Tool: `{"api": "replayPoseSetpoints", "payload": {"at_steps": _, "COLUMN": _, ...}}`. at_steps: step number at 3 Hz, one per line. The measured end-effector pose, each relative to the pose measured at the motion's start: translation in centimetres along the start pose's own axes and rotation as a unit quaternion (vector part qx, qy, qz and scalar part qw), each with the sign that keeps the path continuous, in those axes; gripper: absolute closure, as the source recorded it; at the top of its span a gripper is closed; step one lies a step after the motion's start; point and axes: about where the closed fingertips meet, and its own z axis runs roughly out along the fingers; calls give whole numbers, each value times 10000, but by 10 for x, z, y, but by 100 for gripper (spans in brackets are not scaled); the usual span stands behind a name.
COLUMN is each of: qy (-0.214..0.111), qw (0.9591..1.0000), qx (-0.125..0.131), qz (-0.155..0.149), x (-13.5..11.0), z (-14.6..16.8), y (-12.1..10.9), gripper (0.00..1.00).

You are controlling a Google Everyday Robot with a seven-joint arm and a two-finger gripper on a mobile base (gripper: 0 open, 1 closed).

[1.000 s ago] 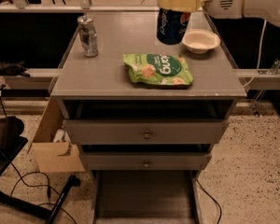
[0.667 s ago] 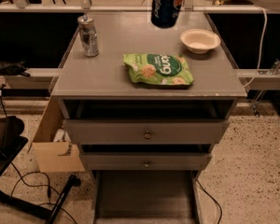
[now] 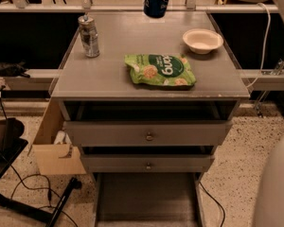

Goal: Pick pepsi can from bottom drawer and place on counter

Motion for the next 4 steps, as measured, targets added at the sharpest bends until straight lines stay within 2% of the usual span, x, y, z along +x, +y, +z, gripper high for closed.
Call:
{"api": "replayPoseSetpoints", "payload": {"at_steps": 1, "qy": 247, "qw": 9983, "qx": 486, "qz": 214, "x": 41, "z": 32, "y": -52, "gripper": 100}}
{"api": "replayPoseSetpoints", "payload": {"at_steps": 2, "qy": 289, "qw": 9966, "qx": 760, "qz": 128, "x": 69, "z": 53, "y": -75, "gripper": 100}}
{"api": "replayPoseSetpoints", "payload": {"at_steps": 3, "qy": 270, "qw": 9950, "qx": 906, "qz": -313, "x": 93, "z": 83, "y": -82, "gripper": 100}}
{"api": "replayPoseSetpoints", "payload": {"at_steps": 4, "qy": 290, "qw": 9904, "qx": 1075, "qz": -818, "x": 106, "z": 109, "y": -81, "gripper": 100}}
